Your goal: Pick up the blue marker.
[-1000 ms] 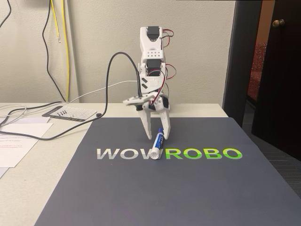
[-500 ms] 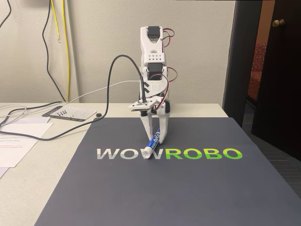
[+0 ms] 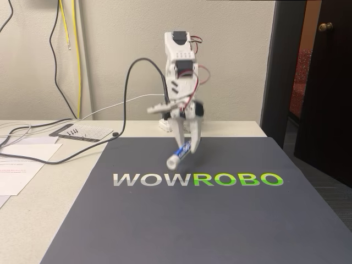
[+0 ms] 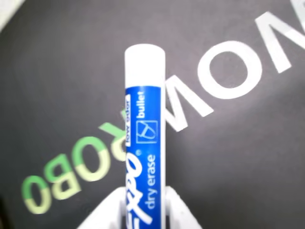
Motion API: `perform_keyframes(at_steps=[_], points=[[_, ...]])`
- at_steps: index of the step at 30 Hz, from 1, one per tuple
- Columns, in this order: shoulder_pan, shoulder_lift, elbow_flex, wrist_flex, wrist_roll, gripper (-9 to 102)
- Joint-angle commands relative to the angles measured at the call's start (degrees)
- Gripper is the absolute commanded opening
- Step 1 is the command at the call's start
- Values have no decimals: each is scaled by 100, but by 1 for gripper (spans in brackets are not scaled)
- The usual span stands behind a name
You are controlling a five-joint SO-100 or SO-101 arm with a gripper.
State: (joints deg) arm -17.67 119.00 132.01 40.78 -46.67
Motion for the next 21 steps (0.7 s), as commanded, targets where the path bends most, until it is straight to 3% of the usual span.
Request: perform_keyframes(at_steps=[1,14,21], points=[[-79,527,-747,826,949,0],[-404,2558,-896,2443,4474,0],[-677,3313,-817,3067,5493,0]])
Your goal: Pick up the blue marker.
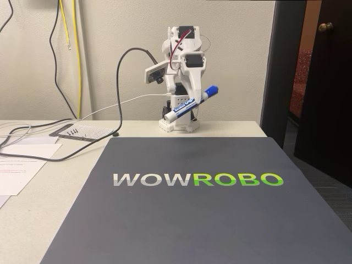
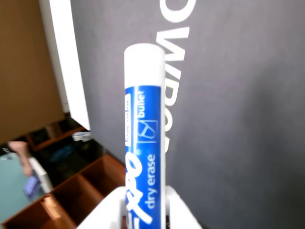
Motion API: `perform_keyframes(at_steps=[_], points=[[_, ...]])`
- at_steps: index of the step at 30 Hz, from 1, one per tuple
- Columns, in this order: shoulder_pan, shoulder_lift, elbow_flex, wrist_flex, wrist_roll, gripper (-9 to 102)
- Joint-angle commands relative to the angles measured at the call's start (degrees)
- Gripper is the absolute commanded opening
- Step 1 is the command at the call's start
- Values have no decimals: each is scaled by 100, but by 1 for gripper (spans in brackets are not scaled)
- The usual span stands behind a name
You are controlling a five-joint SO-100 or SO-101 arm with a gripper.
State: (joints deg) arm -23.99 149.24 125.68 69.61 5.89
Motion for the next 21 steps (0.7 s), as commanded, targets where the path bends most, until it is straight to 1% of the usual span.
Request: perform_keyframes(at_steps=[1,5,10,15,18,21], points=[[-44,360,-176,281,246,0],[114,650,-70,633,202,0],[255,1222,369,729,176,0],[422,1345,422,1011,176,0],[483,1485,659,993,176,0],[510,1898,1239,703,211,0]])
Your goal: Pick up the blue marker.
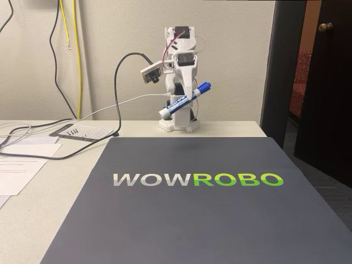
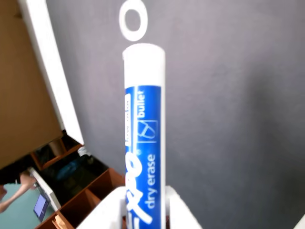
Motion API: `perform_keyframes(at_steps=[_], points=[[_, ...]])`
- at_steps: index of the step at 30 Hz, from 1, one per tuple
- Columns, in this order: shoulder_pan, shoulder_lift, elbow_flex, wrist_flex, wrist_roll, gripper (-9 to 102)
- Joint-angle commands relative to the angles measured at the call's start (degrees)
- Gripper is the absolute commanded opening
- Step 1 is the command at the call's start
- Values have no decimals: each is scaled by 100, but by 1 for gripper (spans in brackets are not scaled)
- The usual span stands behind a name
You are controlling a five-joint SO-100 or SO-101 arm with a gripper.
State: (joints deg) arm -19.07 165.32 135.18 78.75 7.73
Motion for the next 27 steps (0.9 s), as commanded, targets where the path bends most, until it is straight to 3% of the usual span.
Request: perform_keyframes(at_steps=[1,7,27], points=[[26,457,501,-290,26,0],[79,1151,1257,-519,62,0],[88,1327,1248,-466,149,0]])
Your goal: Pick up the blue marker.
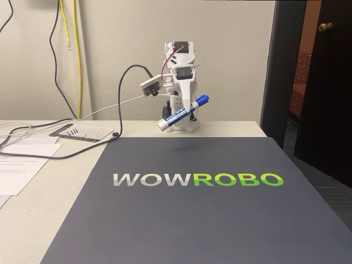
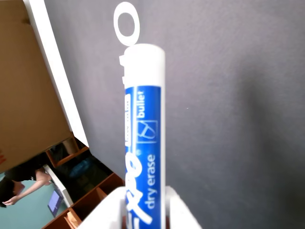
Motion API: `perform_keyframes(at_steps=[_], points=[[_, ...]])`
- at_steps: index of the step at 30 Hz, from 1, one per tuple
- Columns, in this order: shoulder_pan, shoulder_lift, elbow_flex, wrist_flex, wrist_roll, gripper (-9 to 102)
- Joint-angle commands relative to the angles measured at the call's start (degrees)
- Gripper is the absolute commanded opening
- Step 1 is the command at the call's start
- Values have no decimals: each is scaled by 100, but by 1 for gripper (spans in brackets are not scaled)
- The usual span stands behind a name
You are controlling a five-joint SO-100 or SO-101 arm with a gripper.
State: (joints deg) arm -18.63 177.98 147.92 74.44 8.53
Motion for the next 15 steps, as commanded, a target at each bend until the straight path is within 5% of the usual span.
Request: perform_keyframes(at_steps=[1,15], points=[[44,105,-26,-9,79,0],[70,334,-18,26,79,0]])
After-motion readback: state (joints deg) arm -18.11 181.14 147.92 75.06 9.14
